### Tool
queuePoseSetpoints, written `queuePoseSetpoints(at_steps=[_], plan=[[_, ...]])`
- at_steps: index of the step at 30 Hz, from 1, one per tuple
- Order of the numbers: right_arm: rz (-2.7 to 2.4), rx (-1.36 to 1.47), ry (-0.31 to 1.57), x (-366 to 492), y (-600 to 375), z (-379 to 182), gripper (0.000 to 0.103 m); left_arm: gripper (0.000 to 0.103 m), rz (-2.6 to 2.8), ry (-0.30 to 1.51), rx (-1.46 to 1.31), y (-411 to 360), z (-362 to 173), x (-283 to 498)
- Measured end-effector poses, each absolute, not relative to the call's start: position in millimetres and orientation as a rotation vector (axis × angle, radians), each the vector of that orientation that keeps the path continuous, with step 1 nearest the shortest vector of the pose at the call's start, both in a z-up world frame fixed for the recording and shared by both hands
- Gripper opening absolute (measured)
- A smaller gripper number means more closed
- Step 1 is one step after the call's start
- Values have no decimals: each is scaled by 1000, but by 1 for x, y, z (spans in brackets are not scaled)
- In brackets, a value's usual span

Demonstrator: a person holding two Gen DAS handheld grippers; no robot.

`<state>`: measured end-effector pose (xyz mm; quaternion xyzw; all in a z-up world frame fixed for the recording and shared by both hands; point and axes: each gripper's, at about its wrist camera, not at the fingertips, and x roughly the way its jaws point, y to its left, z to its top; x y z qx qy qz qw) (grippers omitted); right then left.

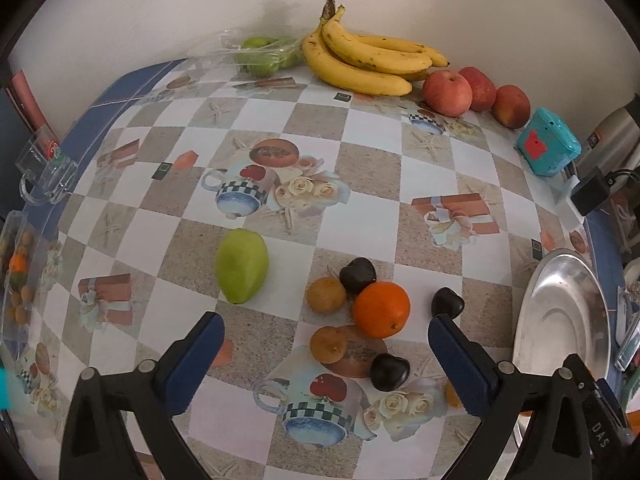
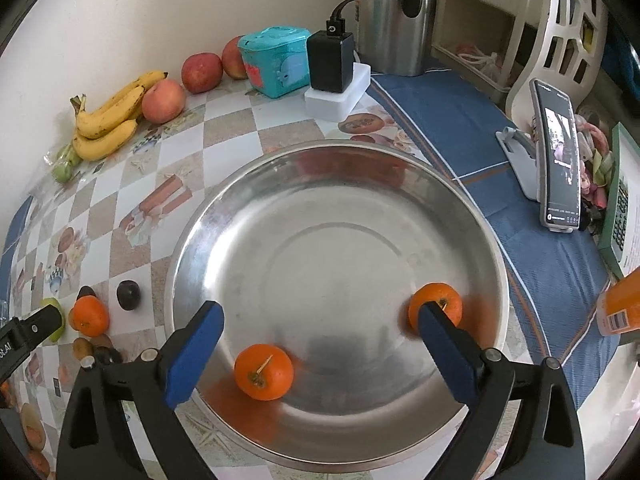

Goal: Organize fruits
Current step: 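Move both grippers back to the fruit cluster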

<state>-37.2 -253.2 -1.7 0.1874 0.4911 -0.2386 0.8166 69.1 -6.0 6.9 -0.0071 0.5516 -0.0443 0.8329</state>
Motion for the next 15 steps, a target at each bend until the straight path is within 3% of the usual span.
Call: queuePoseSetpoints(at_steps=[15], plan=[[-302,375,985,-20,-213,18,98,103,-93,1140,-78,19,24,72]])
